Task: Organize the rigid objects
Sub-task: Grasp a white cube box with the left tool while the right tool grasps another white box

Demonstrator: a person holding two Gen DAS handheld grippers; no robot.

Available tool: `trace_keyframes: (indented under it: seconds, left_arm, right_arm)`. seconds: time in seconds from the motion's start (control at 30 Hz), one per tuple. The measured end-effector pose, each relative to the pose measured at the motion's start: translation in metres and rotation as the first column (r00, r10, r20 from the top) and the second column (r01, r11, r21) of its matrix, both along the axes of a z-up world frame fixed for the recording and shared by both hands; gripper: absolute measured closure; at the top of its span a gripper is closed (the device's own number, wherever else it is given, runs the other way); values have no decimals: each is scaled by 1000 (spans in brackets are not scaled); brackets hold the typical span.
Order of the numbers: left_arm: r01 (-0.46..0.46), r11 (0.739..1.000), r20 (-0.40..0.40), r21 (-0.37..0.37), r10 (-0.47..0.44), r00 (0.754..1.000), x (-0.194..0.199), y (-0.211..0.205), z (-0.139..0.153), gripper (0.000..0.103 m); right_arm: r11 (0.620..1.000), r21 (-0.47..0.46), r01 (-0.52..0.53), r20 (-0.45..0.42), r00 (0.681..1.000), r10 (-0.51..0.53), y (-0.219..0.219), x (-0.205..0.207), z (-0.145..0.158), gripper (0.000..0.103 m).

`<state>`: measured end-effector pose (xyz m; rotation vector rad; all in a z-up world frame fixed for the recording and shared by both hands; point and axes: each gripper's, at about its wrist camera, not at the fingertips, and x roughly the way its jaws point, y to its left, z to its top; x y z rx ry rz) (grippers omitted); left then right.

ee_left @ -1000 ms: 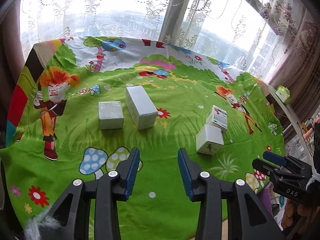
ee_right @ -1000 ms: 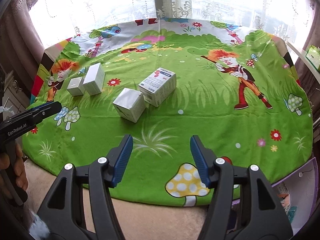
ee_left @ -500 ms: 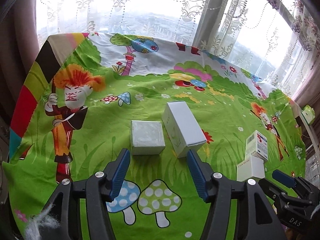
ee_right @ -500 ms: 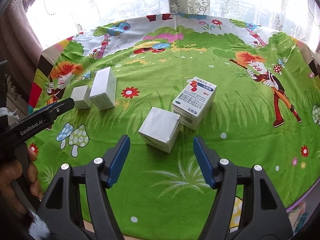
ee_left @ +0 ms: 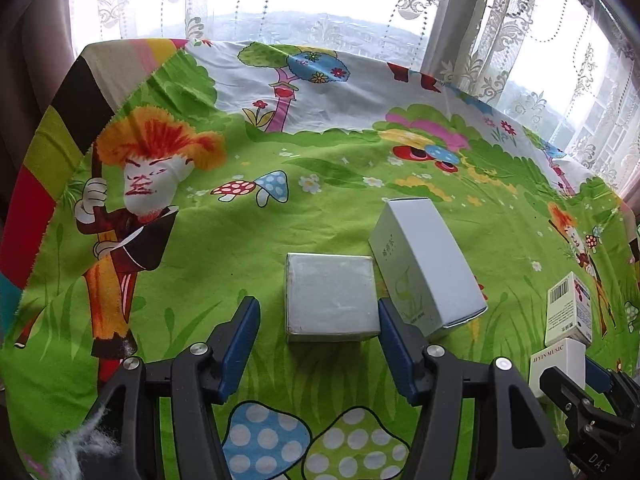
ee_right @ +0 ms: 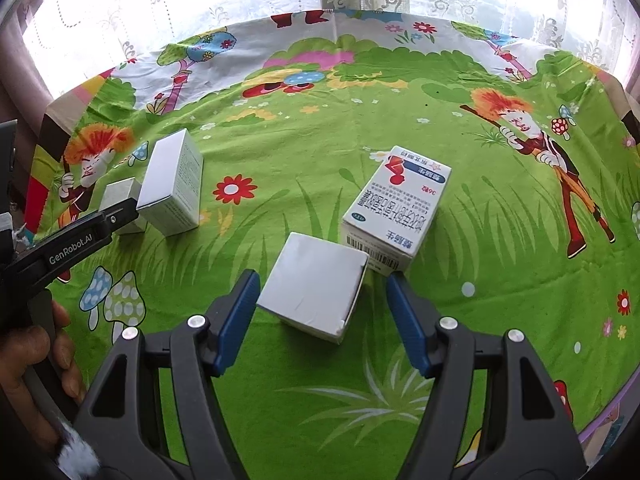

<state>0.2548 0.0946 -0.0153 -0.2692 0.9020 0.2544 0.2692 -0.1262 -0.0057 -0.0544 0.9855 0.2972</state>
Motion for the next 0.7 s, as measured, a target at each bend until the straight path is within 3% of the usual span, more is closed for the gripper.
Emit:
trace_keyframes:
  seconds: [0.07,0.1,0.13,0.17,0.23,0.7]
  left_arm:
    - [7,1000,5,-4,-6,1000,0,1,-1,48]
    - [11,1000,-1,-4,-11,1000,1,0,-2,56]
    - [13,1000,-4,-6,-13,1000,1,0,-3,56]
    - [13,1000,-2,-6,-13,1000,-1,0,-3,56]
    - [17,1000,-2,-13,-17,1000,-3,-1,-2,56]
    - [6,996,13,-90,-5,1000,-51,-21,6,56]
  right_arm:
    - [1000,-7,5,1,1000,-5,0,2,-2,34]
    - [1000,-12,7,1,1000,-7,0,2,-3,37]
    - [1000,-13,4,-3,1000,-4,1,3,-4,42]
    - [1000,-12,-1,-10,1000,1,1,3,-5,53]
    - [1000,-17,-8,-13,1000,8,1,2,-7,58]
    - [998,-30,-48,21,999,48,-6,-25,4,59]
